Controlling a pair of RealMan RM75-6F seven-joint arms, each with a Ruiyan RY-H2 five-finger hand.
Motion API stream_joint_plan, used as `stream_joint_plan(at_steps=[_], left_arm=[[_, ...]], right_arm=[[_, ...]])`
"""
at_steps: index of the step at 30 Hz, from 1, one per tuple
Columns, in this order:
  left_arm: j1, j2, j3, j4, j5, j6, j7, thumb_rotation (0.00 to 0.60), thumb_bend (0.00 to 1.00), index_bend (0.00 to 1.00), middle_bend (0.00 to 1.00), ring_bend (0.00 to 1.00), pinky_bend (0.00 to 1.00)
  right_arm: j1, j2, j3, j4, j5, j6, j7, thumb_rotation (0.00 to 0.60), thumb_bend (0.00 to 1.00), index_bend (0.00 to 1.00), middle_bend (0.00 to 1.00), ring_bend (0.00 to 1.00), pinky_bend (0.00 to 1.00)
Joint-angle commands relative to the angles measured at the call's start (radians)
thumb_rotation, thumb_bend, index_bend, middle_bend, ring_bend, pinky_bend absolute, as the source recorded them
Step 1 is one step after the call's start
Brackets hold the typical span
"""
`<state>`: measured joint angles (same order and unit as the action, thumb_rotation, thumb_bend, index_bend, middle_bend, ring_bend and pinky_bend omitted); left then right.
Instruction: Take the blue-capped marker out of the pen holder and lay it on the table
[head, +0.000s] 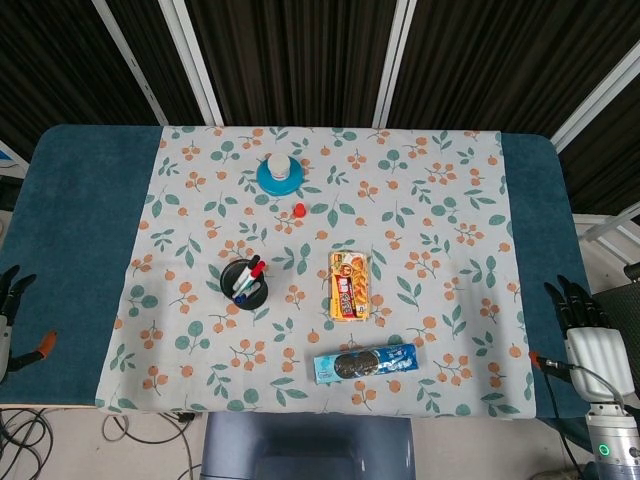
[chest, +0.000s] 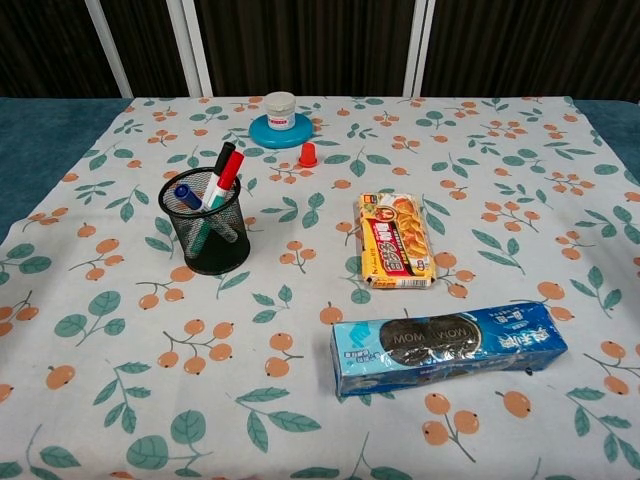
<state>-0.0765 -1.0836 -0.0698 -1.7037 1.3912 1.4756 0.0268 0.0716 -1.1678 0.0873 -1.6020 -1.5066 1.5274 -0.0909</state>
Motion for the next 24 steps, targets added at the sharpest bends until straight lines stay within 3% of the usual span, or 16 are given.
stream_joint_plan(at_steps=[1,13,20,24], left_arm=[[0.000,0.000,-0.001,0.001,0.000,-0.001,-0.002,0.600,0.25,0.10,0.00,0.00,0.00],[-0.047,-0.035,-0.014,0.050,0.082,-0.018,-0.096,0.600,0.25,0.11,0.00,0.00,0.00],[-0.138,-0.045,-0.028,-0.038,0.139,-0.102,-0.022,0.600,0.24,0.12,0.00,0.00,0.00],[-0.197,-0.068,-0.048,-0.088,0.089,-0.192,0.003,0.600,0.24,0.14,0.00,0.00,0.00]], right_arm=[[0.000,0.001,0.000,-0.003,0.003,-0.003,-0.003,0.600,0.10,0.10,0.01,0.07,0.17],[0.001,0.004,-0.002,-0.017,0.022,-0.021,-0.008,0.600,0.10,0.10,0.01,0.07,0.18],[0.001,0.004,0.000,-0.019,0.023,-0.020,-0.014,0.600,0.10,0.10,0.01,0.07,0.18],[-0.001,0.004,-0.001,-0.020,0.021,-0.016,-0.015,0.600,0.10,0.10,0.01,0.07,0.17]])
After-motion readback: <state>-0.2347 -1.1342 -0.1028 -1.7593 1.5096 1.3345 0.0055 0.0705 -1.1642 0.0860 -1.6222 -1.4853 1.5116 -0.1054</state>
